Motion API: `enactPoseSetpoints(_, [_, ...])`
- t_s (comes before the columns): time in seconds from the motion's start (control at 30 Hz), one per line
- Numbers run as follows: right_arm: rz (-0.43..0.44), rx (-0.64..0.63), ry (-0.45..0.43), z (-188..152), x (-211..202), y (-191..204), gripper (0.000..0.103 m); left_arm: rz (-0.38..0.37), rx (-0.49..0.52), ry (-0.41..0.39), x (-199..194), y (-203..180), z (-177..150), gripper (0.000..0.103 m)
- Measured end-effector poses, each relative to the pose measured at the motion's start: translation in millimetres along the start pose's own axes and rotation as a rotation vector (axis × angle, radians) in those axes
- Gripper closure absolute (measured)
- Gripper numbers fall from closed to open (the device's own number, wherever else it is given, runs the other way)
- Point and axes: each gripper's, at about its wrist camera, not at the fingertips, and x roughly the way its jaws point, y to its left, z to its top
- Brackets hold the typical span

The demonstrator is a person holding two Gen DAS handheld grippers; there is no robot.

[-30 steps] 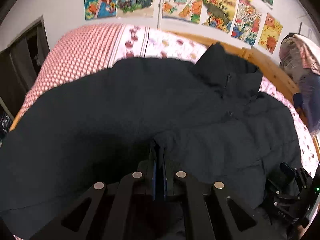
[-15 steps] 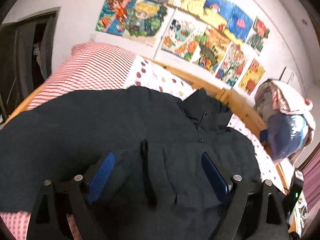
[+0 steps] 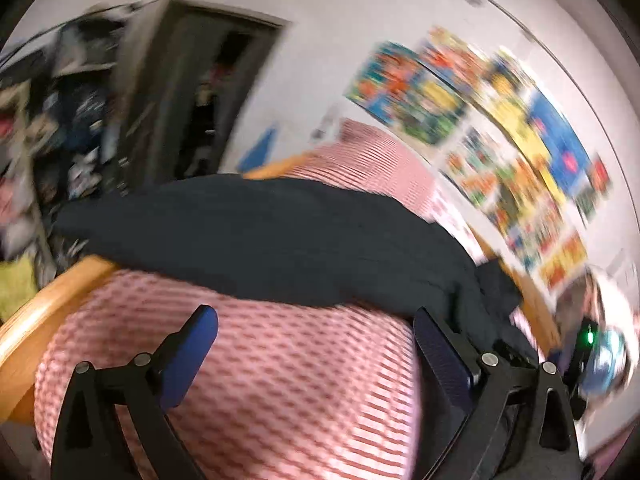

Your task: Fold large clothes

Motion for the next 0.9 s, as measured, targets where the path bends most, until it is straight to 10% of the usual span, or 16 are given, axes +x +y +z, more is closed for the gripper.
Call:
enactPoseSetpoints(0.33, [-0.138,0.020,-0.013,15.9,39.2,29.6,0.021,0.065,-0.233,-0.038,36.2,56.1,10.0,0.012])
enactPoseSetpoints(0.6, [-0.135,0.077,0.087,8.6,83.0,15.3,0.020,0.117,-0.116,-0.045,41.0,42.9,15.7,0.083])
enactPoseSetpoints(0.9, [-0.098,0.080,0.041,5.5,60.2,13.8,0.020,0.079,0.166,-0.269,2.3,-28.9,42.3,0.097])
